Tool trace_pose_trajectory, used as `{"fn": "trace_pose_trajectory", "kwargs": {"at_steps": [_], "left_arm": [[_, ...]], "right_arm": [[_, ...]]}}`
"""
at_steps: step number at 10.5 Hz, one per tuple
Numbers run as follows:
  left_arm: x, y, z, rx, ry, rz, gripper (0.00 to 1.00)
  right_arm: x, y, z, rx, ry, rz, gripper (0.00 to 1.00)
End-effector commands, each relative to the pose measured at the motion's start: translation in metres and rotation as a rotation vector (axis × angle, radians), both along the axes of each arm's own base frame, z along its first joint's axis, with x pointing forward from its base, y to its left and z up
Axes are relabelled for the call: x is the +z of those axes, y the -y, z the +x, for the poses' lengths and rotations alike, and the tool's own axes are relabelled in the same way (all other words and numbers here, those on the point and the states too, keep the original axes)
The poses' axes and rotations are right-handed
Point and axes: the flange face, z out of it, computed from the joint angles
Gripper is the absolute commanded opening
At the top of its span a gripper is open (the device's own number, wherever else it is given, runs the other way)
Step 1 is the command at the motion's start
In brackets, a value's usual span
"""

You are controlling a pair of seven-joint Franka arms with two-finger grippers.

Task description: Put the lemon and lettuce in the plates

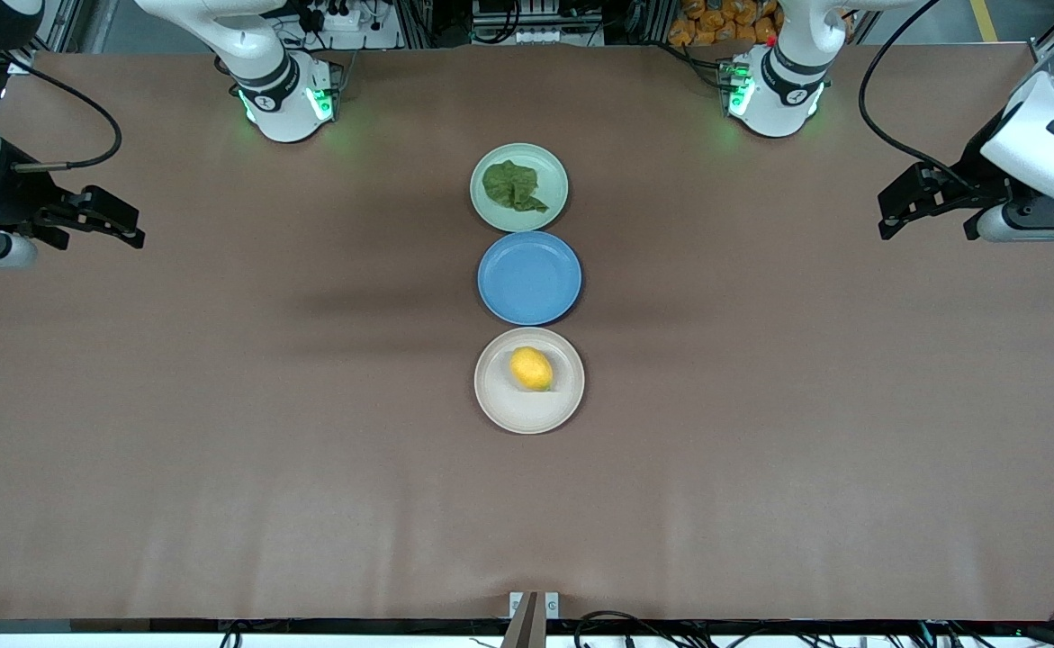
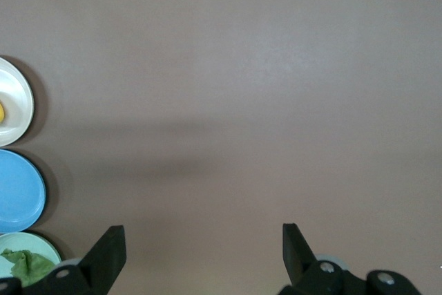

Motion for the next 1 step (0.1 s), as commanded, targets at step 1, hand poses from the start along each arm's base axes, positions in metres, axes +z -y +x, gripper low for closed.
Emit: {"fn": "trace_pose_trajectory", "kwargs": {"at_steps": [1], "left_arm": [[0.0046,-0.0014,-0.0003,-0.018,-0.010,-0.023,1.00]], "right_arm": [[0.0094,0.0230,-0.0037,-0.025,0.024,0.011,1.00]]}}
